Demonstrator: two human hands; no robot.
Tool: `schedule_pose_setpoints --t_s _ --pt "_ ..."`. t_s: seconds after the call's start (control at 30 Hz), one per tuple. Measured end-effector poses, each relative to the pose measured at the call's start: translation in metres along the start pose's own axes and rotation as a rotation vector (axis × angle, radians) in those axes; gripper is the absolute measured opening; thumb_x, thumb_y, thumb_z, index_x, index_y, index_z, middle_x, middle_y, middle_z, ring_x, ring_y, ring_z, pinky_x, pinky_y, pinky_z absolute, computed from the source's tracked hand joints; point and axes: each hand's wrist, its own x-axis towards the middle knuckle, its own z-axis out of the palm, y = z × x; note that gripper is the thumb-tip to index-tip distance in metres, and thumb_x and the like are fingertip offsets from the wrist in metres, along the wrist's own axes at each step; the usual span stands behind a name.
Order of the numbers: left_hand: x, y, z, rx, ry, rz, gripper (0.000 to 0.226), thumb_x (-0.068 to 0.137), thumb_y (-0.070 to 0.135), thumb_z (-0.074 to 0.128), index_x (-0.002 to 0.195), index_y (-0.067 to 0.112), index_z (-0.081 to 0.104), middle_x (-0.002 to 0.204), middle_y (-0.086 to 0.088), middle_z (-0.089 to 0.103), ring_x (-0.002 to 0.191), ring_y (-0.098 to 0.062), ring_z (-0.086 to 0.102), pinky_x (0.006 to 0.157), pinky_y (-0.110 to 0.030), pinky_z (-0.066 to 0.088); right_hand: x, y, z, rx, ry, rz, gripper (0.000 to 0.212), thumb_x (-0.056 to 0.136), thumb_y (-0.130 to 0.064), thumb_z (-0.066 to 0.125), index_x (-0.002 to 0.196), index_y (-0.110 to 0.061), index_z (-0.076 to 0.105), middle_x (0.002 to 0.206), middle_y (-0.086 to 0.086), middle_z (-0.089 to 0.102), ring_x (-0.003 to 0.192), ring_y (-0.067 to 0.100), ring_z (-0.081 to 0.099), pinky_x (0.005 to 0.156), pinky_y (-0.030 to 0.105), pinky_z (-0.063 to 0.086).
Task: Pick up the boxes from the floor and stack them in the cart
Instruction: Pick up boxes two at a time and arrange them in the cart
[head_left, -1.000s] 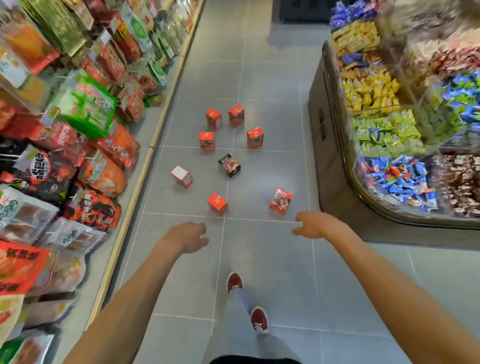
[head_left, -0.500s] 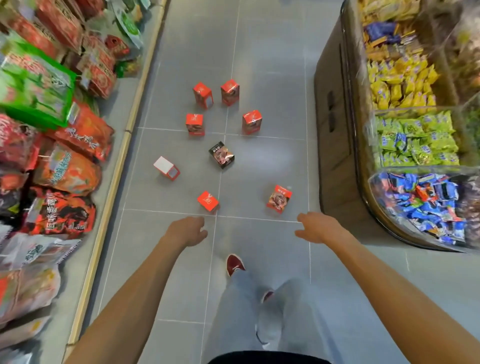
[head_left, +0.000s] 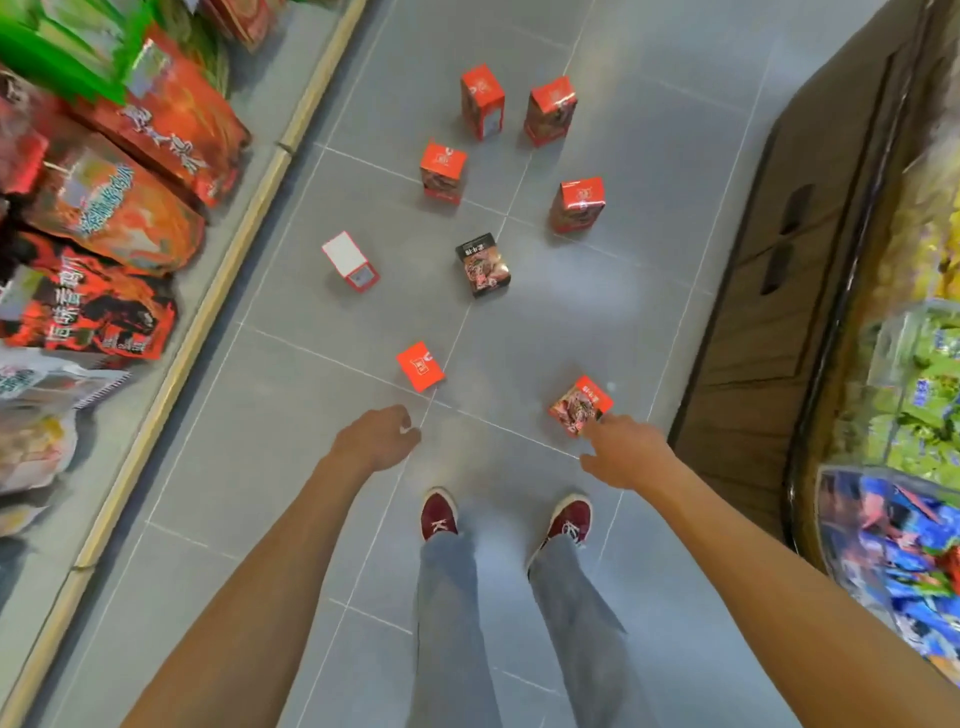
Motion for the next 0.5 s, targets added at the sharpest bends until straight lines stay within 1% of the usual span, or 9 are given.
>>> schedule_pose_setpoints --t_s 0.07,0.13,0.3,0.4,0.5 --pt "0.026 0.004 0.014 -0.098 -0.009 -0.039 0.033 0.094 0.047 0.05 0.114 0.022 0.058 0.119 -0.006 0.064 0.109 -0.027 0.058 0.092 -0.033 0.045 0.027 0.013 0.013 -0.072 -0.03 -0.024 0.053 0.095 -0.036 0.05 0.143 -0.018 0.038 0.137 0.01 0.049 0.121 0.03 0.053 0.093 0.038 0.046" --pt "0.051 0.006 0.027 -0.131 -0.02 -0.066 0.032 0.093 0.045 0.051 0.112 0.021 0.059 0.119 -0.007 0.063 0.112 -0.027 0.057 0.093 -0.033 0.045 0.052 0.022 0.031 -0.106 -0.053 -0.045 0.051 0.094 -0.036 0.051 0.14 -0.018 0.043 0.133 0.009 0.053 0.119 0.029 0.054 0.093 0.038 0.046" --pt "0.137 0.001 0.059 -0.161 0.005 -0.123 0.029 0.093 0.044 0.053 0.109 0.022 0.059 0.118 -0.008 0.064 0.11 -0.028 0.058 0.095 -0.034 0.046 0.128 0.049 0.083 -0.079 -0.06 -0.056 0.05 0.094 -0.036 0.05 0.14 -0.018 0.042 0.134 0.007 0.052 0.12 0.027 0.052 0.093 0.037 0.044" --pt "0.2 -0.005 0.079 -0.181 0.08 -0.136 0.031 0.096 0.036 0.052 0.116 0.014 0.06 0.129 -0.013 0.059 0.12 -0.031 0.053 0.096 -0.034 0.042 0.179 0.065 0.113 -0.087 -0.019 -0.049 0.048 0.095 -0.038 0.049 0.139 -0.02 0.044 0.135 0.008 0.052 0.121 0.028 0.051 0.095 0.04 0.045" --pt "0.257 -0.006 0.099 -0.216 0.171 -0.134 0.033 0.098 0.031 0.051 0.121 0.008 0.06 0.132 -0.017 0.058 0.122 -0.035 0.052 0.094 -0.035 0.04 0.23 0.074 0.14 -0.115 0.028 -0.035 0.045 0.095 -0.037 0.049 0.136 -0.02 0.045 0.136 0.009 0.052 0.123 0.029 0.05 0.094 0.039 0.043"
